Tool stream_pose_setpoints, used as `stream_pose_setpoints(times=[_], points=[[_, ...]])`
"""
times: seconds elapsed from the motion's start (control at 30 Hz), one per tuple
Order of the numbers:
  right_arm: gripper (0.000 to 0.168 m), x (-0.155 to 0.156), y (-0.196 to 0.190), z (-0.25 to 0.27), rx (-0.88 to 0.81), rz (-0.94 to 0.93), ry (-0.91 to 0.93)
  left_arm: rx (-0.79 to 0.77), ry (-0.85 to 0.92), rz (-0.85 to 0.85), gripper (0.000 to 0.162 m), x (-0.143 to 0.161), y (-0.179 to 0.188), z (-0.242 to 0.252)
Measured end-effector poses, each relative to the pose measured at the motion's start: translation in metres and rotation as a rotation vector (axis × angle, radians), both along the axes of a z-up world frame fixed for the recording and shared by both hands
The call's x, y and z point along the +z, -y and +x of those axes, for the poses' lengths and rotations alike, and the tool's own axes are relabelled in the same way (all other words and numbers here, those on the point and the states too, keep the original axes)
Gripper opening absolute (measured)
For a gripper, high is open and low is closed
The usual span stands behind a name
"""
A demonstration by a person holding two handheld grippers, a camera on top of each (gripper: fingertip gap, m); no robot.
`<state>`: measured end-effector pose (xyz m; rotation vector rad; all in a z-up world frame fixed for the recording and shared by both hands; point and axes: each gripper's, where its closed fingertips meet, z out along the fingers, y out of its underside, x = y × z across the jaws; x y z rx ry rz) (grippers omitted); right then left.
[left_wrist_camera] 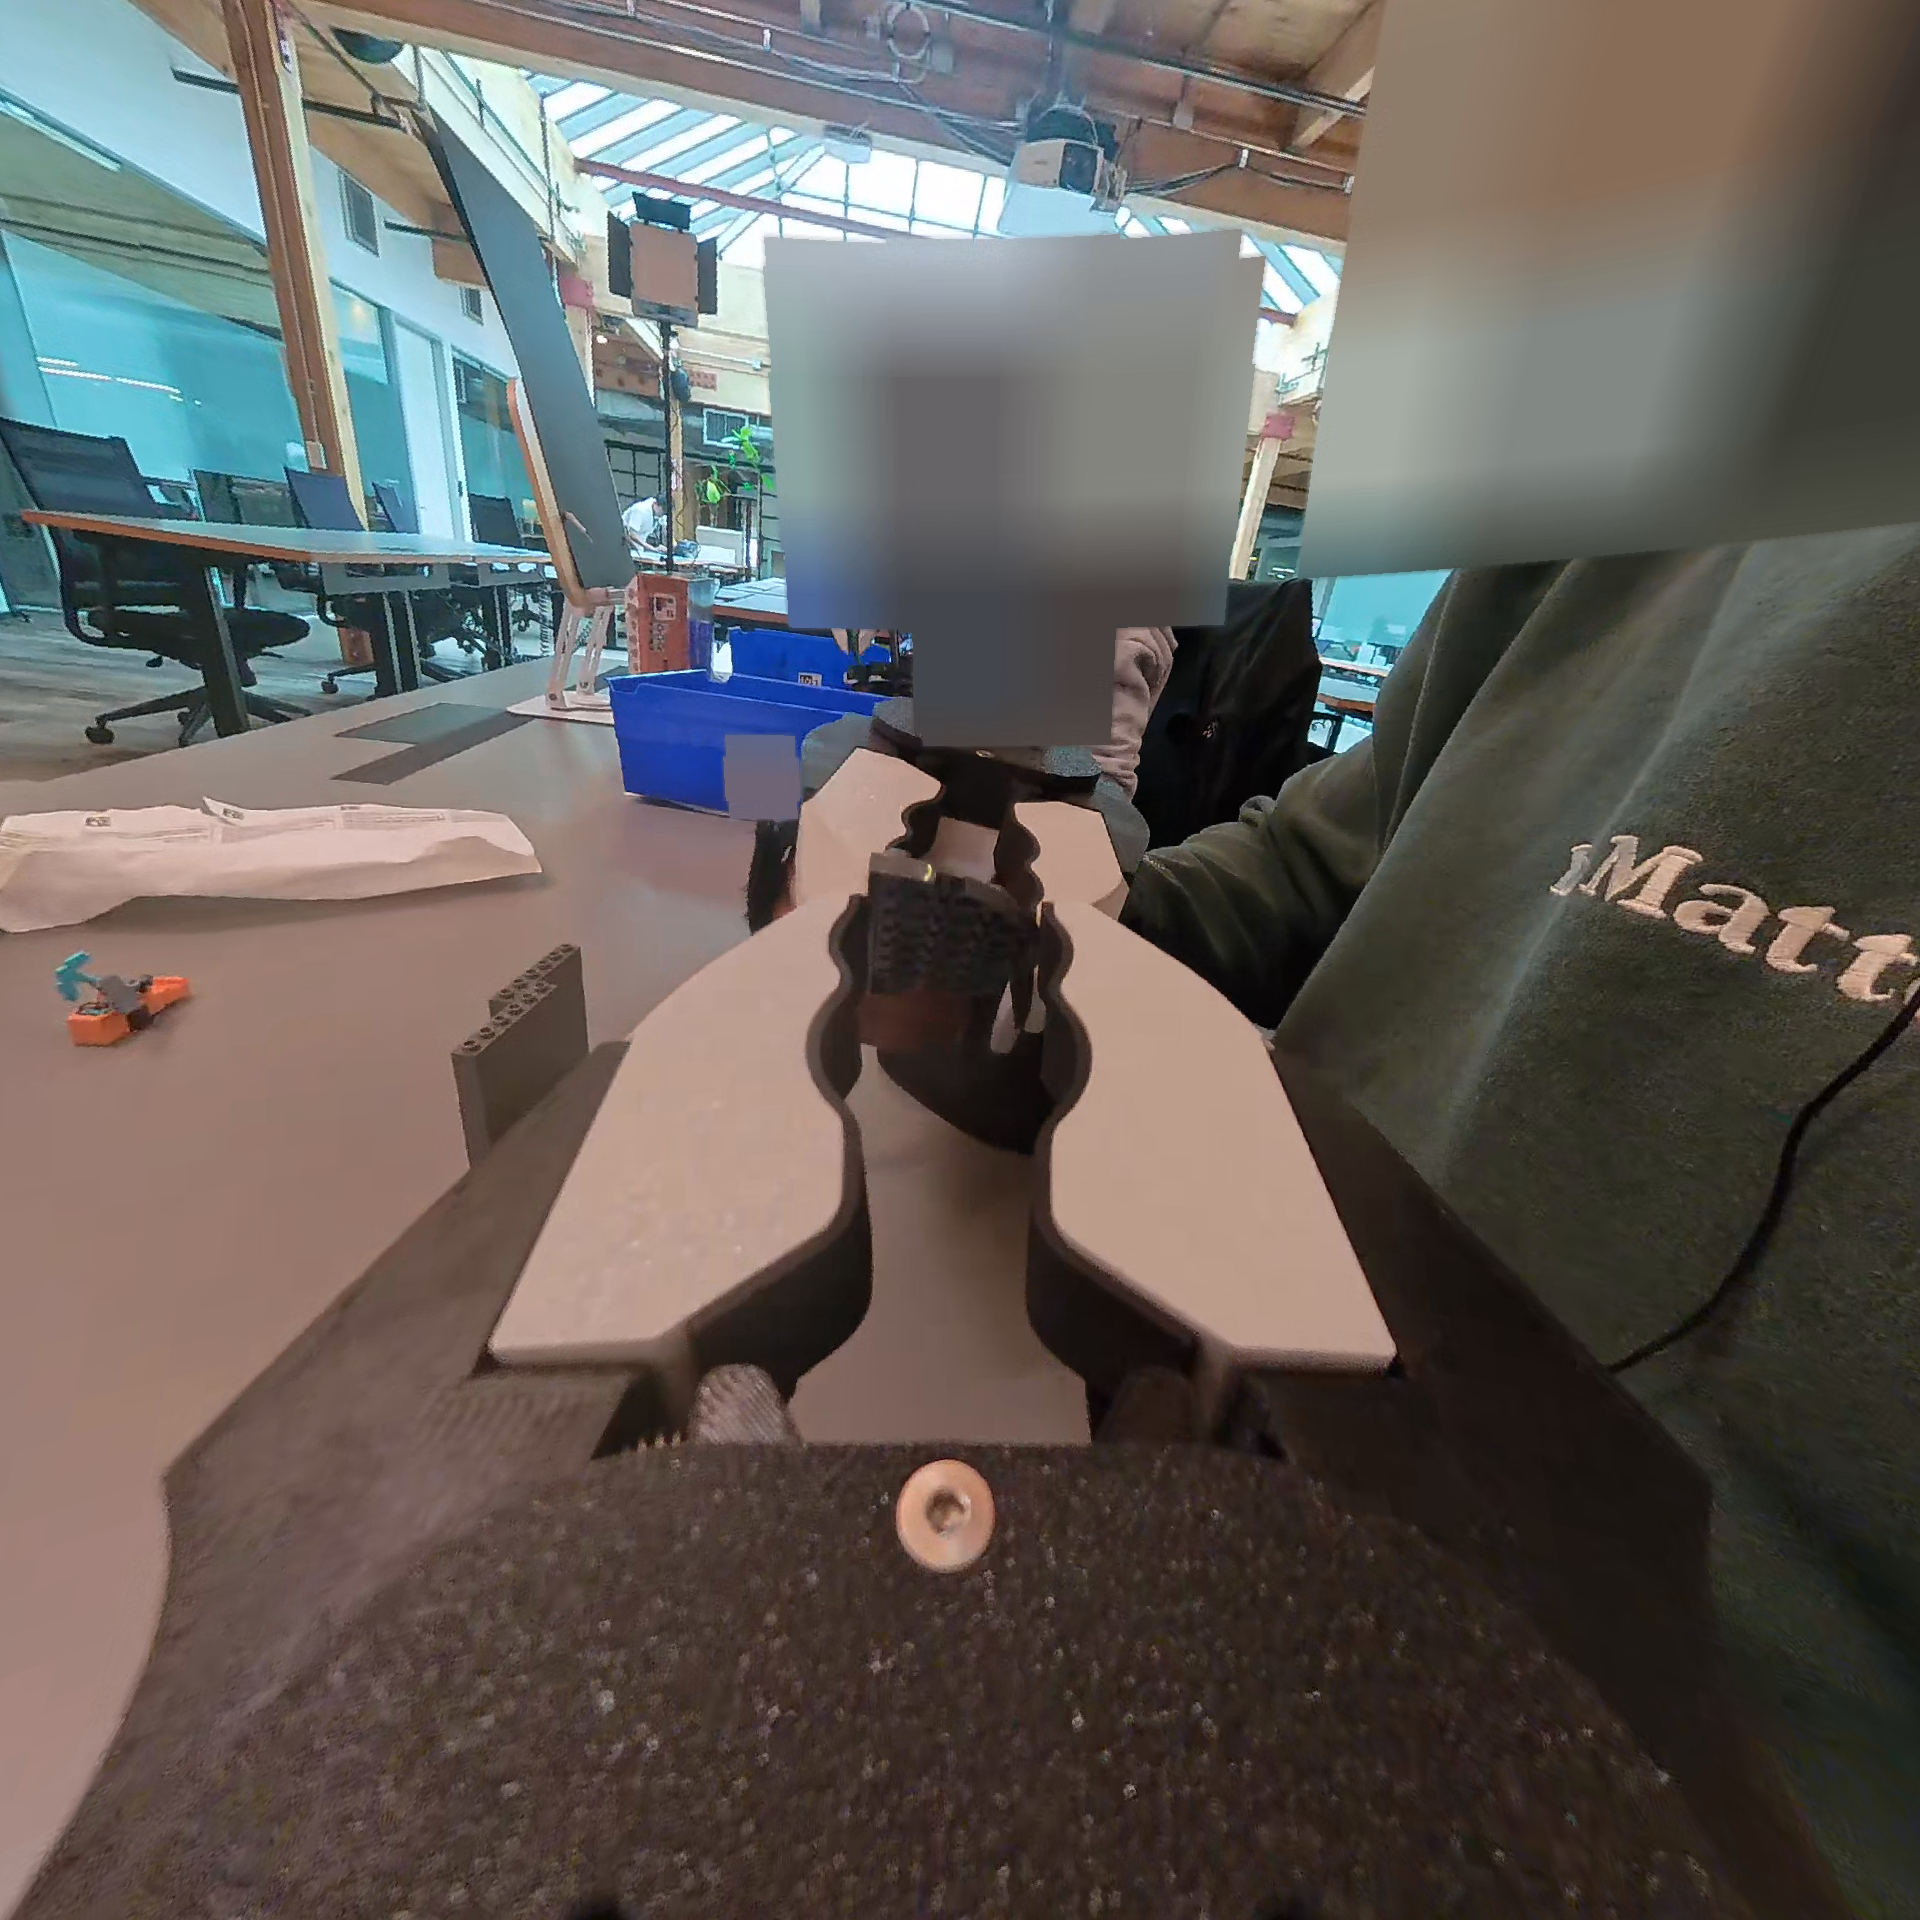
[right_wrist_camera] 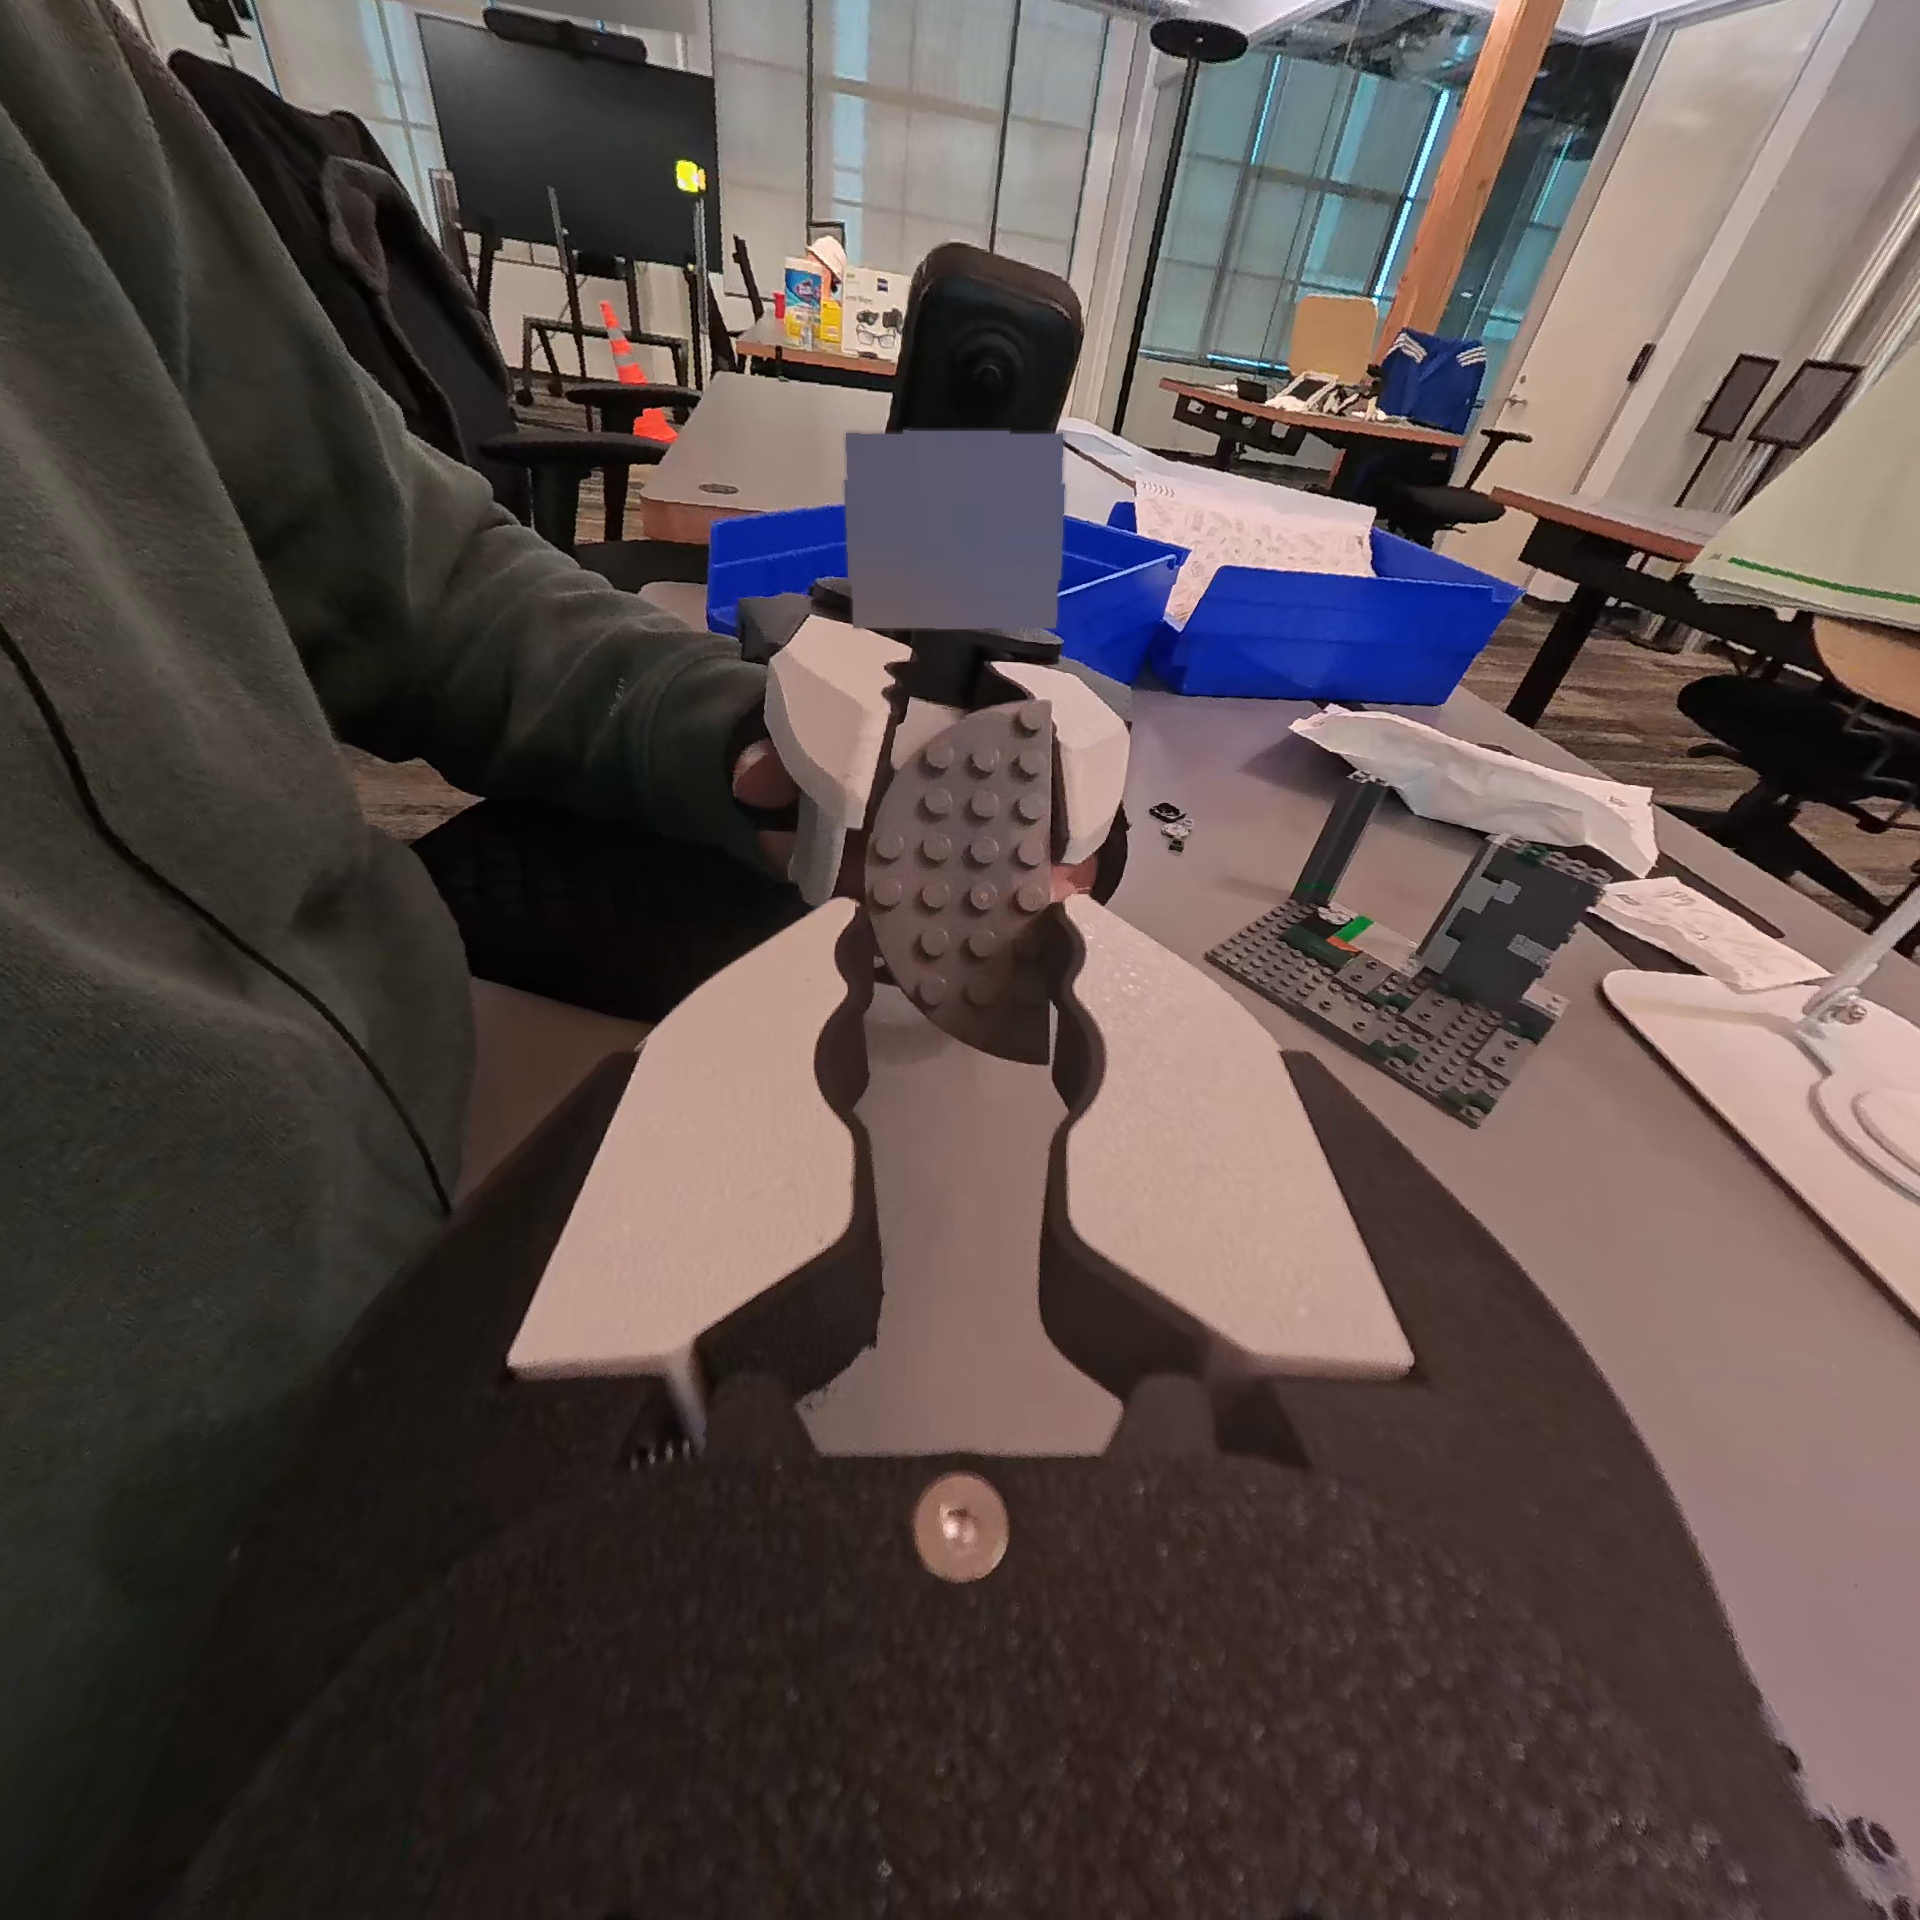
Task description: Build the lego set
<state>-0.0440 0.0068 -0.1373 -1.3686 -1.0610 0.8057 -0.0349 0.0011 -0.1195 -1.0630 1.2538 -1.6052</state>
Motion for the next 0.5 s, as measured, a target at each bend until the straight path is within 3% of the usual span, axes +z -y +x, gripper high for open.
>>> stream_pose_setpoints(times=[0.5], points=[[0.031, -0.012, -0.002, -0.004, -0.001, -0.035, 0.054, -0.015, 0.015, 0.013, 0.031, -0.003, -0.001, -0.003]])
